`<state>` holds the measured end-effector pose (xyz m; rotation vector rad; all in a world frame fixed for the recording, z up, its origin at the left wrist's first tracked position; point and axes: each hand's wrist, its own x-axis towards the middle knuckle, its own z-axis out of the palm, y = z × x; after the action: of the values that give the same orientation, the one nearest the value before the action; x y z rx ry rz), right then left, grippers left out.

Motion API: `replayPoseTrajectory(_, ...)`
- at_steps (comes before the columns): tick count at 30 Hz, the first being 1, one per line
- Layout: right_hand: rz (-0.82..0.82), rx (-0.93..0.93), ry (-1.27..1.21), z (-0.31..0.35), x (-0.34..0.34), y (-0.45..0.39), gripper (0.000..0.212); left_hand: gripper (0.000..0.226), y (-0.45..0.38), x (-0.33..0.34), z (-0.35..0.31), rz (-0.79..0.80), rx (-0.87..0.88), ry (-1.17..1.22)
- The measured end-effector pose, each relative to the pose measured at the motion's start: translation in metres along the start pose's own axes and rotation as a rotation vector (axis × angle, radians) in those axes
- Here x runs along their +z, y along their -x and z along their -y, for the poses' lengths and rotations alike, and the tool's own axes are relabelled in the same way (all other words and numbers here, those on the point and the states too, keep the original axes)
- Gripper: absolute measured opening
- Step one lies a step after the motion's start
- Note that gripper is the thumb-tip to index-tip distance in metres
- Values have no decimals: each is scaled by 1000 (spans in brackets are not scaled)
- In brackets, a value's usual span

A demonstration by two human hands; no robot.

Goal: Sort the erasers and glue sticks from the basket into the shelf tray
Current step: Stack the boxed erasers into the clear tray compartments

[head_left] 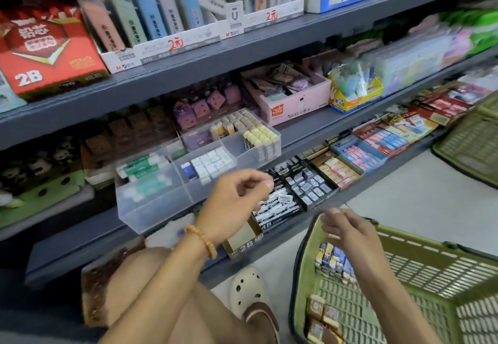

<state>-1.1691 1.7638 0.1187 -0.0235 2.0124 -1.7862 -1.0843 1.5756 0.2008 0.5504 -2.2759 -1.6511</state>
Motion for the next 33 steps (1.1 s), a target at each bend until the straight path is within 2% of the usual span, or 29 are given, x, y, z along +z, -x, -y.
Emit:
replayPoseTrajectory(6,-101,30,-7,-35,-54,6,20,11,17,83,64,6,-248,83)
replayPoseTrajectory(11,-151,101,-2,-79,-88,-1,19,9,7,128,121,-22,-355,-77)
replayPoseTrajectory(16,-173,199,88,-130,-96,-23,19,18,-14,160,164,-56,-378,-260)
replayPoseTrajectory(21,-119,280,150,-171,-89,-59,35,34,-35,184,191,64,-425,-409)
replayPoseTrajectory(24,-87,326,208,-191,-81,-82,38,47,-39,189,197,77,-413,-468)
replayPoseTrajectory(28,-134,426,208,-220,-68,-116,69,45,-42,190,210,79,-385,-472)
replayPoseTrajectory(31,-255,474,249,-251,-54,-141,119,49,-41,191,213,69,-384,-503)
replayPoseTrajectory(33,-286,495,307,-276,-47,-157,125,56,-41,190,216,47,-379,-490)
